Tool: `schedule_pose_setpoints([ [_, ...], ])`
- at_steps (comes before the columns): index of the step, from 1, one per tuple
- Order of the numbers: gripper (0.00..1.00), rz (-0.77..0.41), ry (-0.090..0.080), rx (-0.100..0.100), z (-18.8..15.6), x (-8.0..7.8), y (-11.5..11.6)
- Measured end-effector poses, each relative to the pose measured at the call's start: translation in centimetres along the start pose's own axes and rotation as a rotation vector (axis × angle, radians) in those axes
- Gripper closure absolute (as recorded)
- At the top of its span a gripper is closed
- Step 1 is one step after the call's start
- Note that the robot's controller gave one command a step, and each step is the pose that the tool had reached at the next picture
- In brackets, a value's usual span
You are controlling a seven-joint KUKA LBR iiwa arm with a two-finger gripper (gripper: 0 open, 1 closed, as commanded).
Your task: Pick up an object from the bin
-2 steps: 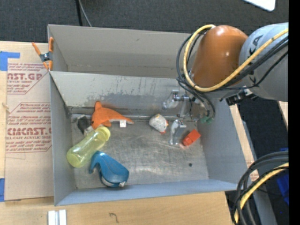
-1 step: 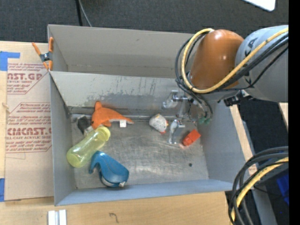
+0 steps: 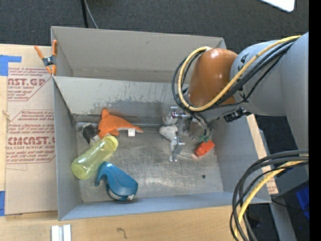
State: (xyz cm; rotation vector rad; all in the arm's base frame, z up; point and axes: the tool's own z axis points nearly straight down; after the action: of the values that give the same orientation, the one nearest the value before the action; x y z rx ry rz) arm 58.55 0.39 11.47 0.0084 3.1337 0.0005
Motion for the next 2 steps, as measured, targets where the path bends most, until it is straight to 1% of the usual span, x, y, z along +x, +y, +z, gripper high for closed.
schedule_pose_setpoints([
  [1,0.0,-0.035,-0.004,-0.006,4.5,-0.7,0.2],
  [2,0.0,-0.014,0.011,-0.001,-1.5,-0.4,-2.8],
])
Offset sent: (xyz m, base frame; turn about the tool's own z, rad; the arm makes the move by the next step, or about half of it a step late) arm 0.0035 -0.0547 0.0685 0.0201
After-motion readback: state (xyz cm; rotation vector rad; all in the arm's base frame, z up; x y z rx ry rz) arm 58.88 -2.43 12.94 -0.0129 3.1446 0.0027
